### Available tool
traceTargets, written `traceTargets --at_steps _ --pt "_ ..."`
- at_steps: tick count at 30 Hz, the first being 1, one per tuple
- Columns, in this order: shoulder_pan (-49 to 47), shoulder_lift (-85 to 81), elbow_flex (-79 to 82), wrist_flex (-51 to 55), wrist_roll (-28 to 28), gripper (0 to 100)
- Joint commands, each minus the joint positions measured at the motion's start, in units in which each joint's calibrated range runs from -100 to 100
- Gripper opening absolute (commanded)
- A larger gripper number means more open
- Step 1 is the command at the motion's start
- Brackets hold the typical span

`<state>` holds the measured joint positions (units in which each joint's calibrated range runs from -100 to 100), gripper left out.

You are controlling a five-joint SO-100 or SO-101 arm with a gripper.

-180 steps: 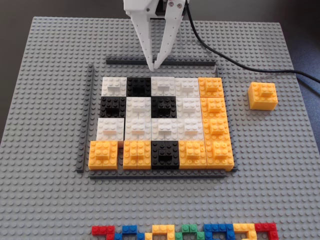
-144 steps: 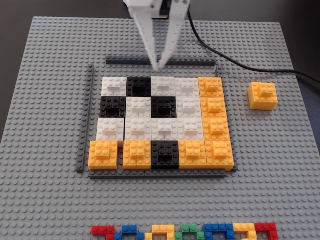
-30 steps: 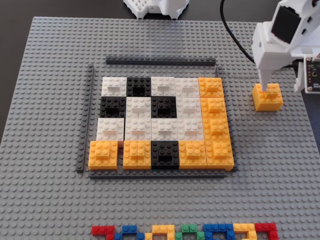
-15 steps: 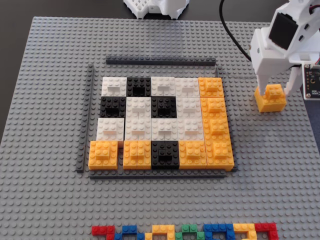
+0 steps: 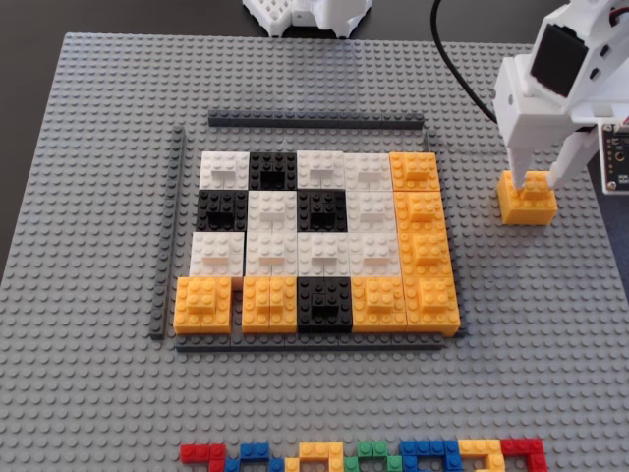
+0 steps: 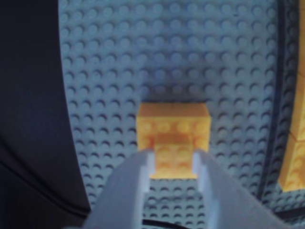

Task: Grab the cube and place it into the grid

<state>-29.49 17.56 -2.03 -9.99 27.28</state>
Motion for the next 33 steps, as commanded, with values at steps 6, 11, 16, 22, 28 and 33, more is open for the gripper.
traceTargets --at_steps 6,11,16,22,28,33 --pt "0.8 -5.2 -3.3 3.1 0.7 3" --pt "0.5 -10.2 -5.5 6.2 1.0 3" --pt "-0.1 -17.0 -5.4 8.6 1.3 3" --pt "0.5 -25.3 -2.3 11.4 3.1 3" --pt "4.6 -32.9 7.6 11.1 5.6 3" --pt "8.1 -38.2 17.1 9.3 7.6 4"
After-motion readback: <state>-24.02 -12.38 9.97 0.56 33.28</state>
